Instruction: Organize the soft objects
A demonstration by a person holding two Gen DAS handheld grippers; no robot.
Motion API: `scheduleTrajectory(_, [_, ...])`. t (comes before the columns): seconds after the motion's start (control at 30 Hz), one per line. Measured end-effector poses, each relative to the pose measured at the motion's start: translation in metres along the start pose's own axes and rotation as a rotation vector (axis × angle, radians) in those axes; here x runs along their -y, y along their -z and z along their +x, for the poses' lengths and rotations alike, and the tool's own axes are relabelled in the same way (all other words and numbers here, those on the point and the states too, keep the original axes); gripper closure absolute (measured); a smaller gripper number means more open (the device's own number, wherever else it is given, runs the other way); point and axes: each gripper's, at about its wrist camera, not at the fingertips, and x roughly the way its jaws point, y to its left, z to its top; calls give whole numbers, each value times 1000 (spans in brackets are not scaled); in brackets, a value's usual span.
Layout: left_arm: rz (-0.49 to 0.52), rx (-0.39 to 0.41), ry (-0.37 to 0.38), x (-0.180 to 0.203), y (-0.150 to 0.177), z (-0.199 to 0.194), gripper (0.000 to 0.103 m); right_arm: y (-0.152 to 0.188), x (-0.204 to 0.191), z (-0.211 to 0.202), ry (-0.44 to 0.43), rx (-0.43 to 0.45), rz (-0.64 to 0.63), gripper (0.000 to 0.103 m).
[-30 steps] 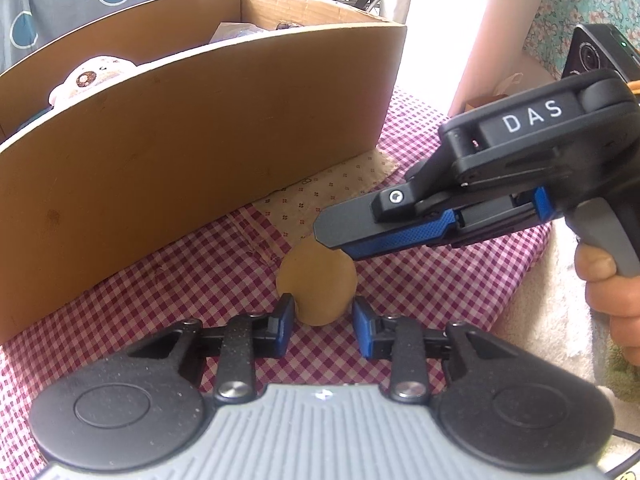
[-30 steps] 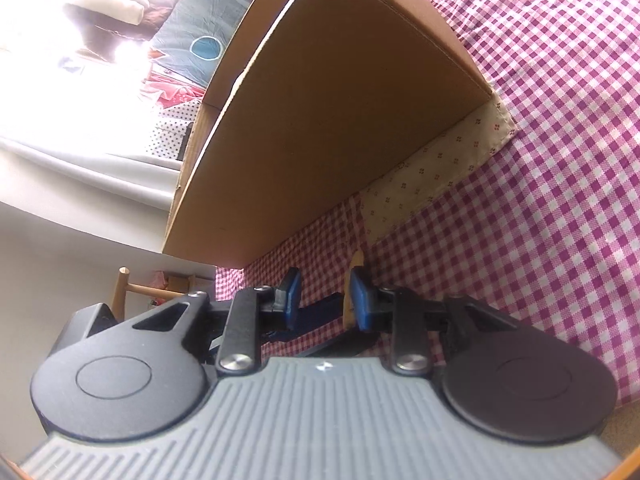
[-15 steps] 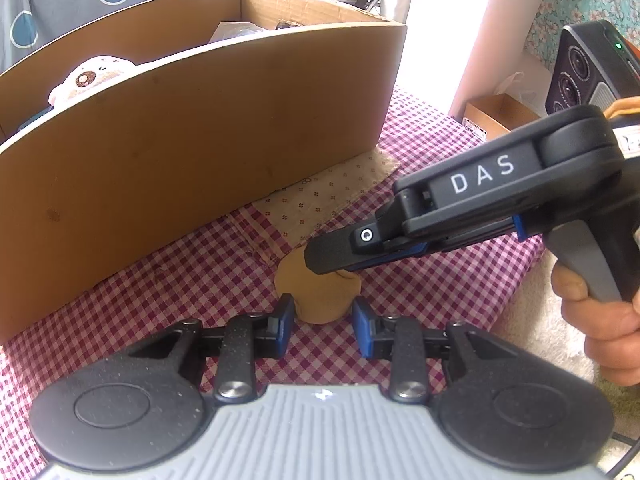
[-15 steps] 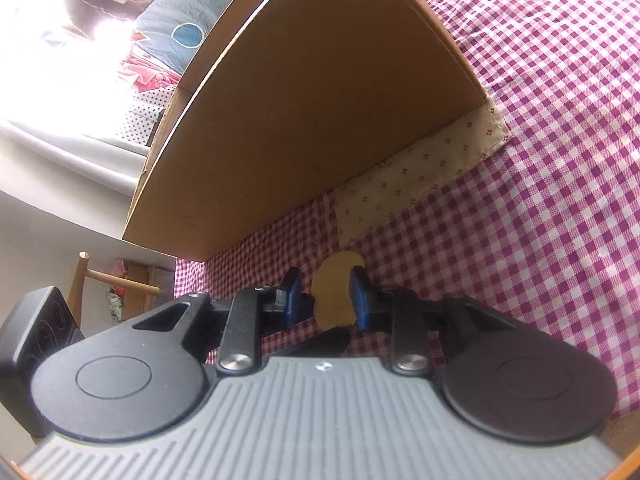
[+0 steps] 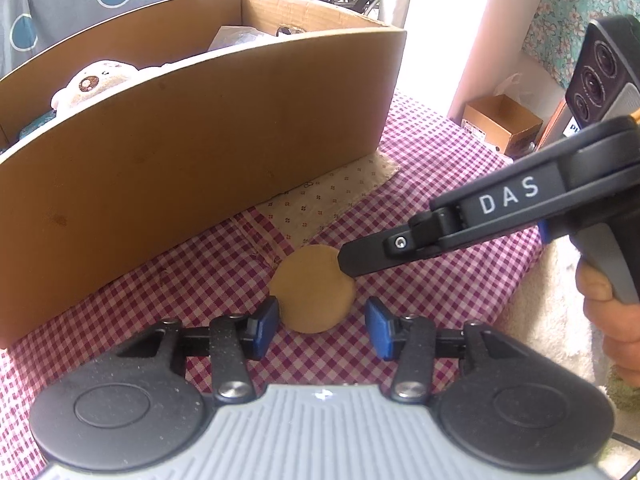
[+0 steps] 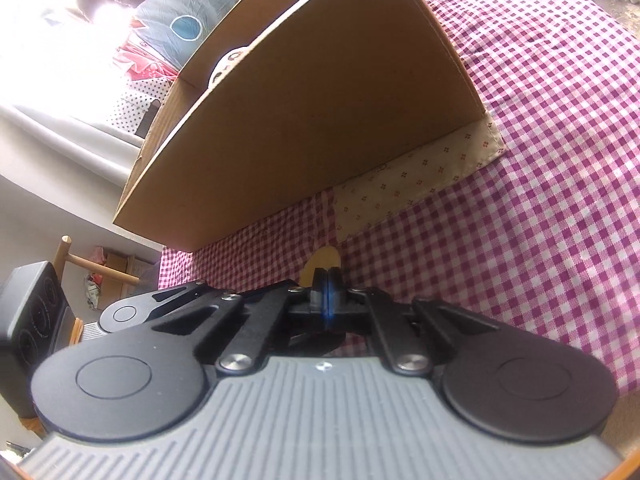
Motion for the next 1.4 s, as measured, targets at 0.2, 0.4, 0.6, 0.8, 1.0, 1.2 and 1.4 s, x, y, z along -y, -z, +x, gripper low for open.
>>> scheduleTrajectory(0.2, [-37,103,61,-11,-11,-52,58,-7,-37,-37,-80,24,-101,103])
scheduleTrajectory(0.4, [-115,291,97,-38,-34,-120,54,-46,-95,-74,-133,111,-281,103])
scheduleTrajectory(0.6, [-202,407,29,-75,-52,-147,51,-113,-125,-63,-91,102,-380,103])
scheduleTrajectory(0.8, [-287,419,-36,-117,-56,-147,51,-168,-110,-5,8,-119,-315,103])
scheduleTrajectory(1.0, [-335,417,-19,-142,-48,-144,48,-171,-106,15,-20,-240,-291,101])
scheduleTrajectory(1.2, [-322,400,145,-141,-29,-151,38,-132,-115,-34,-115,-182,-352,73])
scheduleTrajectory(1.4, [-230,345,203,-111,-18,-150,35,-83,-84,-62,-110,-161,-250,71])
